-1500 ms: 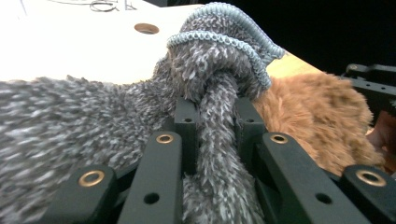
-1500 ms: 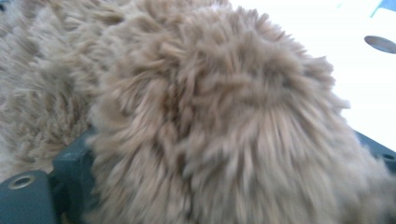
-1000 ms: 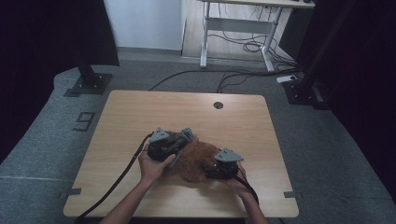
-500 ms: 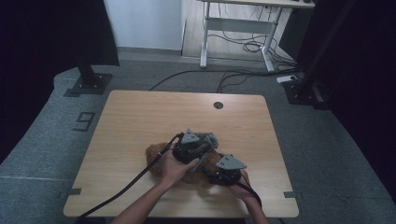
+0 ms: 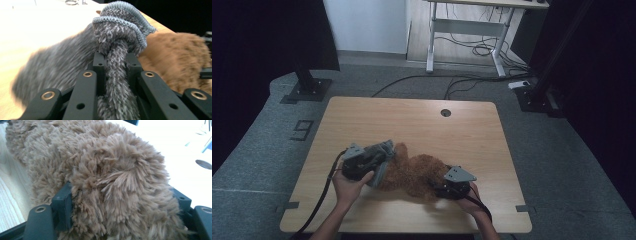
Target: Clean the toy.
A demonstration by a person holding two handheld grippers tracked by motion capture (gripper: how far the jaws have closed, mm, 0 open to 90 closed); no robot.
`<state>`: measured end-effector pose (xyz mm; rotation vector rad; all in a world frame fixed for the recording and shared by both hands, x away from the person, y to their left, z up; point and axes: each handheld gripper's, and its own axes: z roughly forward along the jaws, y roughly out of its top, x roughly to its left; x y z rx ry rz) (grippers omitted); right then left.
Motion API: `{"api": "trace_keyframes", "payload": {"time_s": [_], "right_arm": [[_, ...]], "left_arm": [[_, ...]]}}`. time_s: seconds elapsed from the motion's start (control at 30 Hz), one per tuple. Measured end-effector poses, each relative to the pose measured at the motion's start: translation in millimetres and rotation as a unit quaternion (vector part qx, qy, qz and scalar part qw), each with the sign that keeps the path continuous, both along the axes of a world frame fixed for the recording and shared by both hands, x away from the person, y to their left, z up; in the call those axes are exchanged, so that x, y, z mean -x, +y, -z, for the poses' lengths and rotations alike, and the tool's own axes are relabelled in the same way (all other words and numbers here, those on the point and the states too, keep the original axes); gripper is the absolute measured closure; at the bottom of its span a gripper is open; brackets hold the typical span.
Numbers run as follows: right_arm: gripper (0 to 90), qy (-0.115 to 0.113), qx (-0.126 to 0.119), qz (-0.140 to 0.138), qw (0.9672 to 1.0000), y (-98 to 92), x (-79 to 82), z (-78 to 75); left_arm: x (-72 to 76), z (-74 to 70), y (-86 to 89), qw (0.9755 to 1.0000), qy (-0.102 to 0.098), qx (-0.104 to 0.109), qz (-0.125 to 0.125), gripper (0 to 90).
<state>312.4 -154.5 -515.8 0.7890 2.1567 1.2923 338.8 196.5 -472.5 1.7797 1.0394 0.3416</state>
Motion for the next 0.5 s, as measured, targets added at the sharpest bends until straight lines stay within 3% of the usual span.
{"api": "trace_keyframes", "payload": {"time_s": [0.07,0.23,0.27,0.4,0.5], "right_arm": [[26.3,-0.001,0.002,-0.001,1.0000,1.0,0.6,-0.1],[26.3,0.001,-0.001,0.001,1.0000,0.0,-0.1,0.1],[26.3,0.001,-0.003,0.001,1.0000,0.0,-0.5,0.2],[26.3,0.001,-0.005,0.002,1.0000,-0.2,-0.1,0.5],[26.3,0.002,-0.004,0.000,1.0000,-0.7,0.1,0.6]], "left_arm": [[-0.1,-0.9,4.1,1.0000,0.002,0.003,-0.002,75.4],[2.4,-19.0,-21.1,0.9993,-0.022,0.004,0.031,75.4],[4.0,-30.8,-47.6,0.9974,-0.035,0.008,0.062,75.4],[2.4,-41.9,-98.2,0.9932,-0.045,-0.006,0.107,75.3],[-2.4,-42.2,-138.3,0.9901,-0.039,-0.020,0.133,75.3]]}}
